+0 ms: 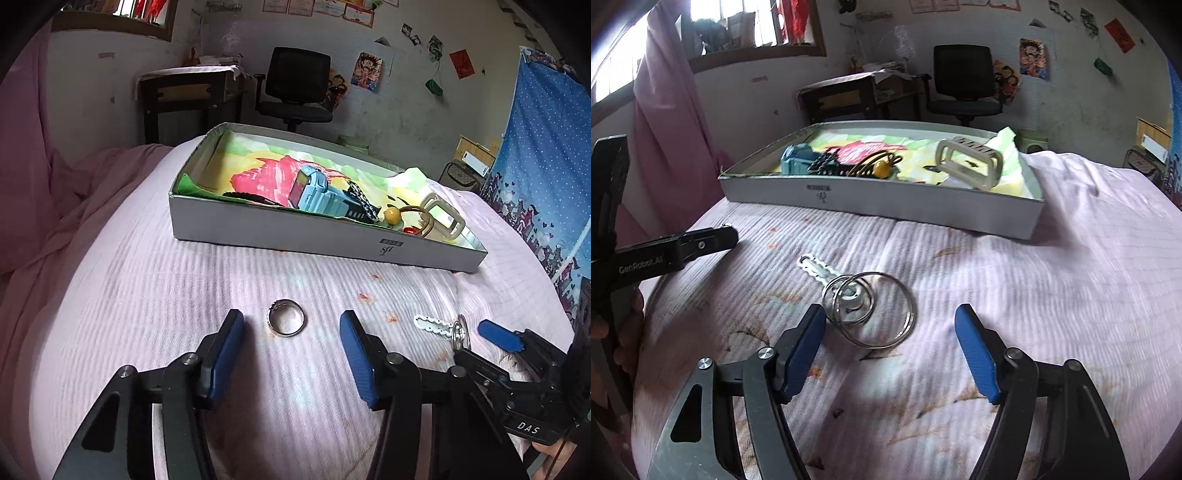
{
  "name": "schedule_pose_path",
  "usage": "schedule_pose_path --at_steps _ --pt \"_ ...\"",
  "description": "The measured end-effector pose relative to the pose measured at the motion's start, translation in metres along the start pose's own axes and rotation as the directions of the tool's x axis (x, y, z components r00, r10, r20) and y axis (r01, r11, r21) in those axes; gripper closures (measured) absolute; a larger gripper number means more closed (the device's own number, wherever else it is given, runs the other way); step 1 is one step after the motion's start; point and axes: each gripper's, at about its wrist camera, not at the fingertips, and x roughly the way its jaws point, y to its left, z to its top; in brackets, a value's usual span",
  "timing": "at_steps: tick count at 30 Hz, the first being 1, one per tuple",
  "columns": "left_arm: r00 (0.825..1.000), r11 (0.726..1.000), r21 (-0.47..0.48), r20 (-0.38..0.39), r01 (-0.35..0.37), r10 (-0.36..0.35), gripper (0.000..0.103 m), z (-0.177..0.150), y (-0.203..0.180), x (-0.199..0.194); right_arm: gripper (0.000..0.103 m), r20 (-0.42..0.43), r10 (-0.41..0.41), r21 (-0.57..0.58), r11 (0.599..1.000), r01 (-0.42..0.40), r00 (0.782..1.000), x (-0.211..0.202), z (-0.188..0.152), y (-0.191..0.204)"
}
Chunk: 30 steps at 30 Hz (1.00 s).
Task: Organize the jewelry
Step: 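Grasp the small silver ring with the left tool while the right tool grasps the large silver hoop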
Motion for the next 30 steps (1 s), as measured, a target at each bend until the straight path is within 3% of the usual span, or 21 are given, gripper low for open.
schedule_pose_path --at_steps 6,11,15,30 --pt "1.0 0.999 -0.028 0.006 0.028 -0.027 0.069 -0.002 0.005 0.0 0.043 -0.006 0.038 0.021 0.999 -0.038 0.999 0.005 -0.002 -0.003" --pt "1.0 0.999 -0.039 0.012 0.026 -0.025 0.082 -0.003 0.007 0.001 0.054 -0.007 0.052 0.011 0.999 -0.052 0.999 0.006 -0.004 -0.001" --pt "0.999 0.999 -0.038 0.019 0.032 -0.031 0.083 -0.005 0.006 0.0 0.064 -0.008 0.059 0.007 0.998 -0.059 0.998 0.006 -0.004 0.0" --pt "0.997 0.998 0.036 0.049 0.051 -0.052 0.083 -0.008 -0.009 -0.009 0.064 0.032 0.068 0.017 0.998 -0.068 0.997 -0.003 -0.008 -0.003"
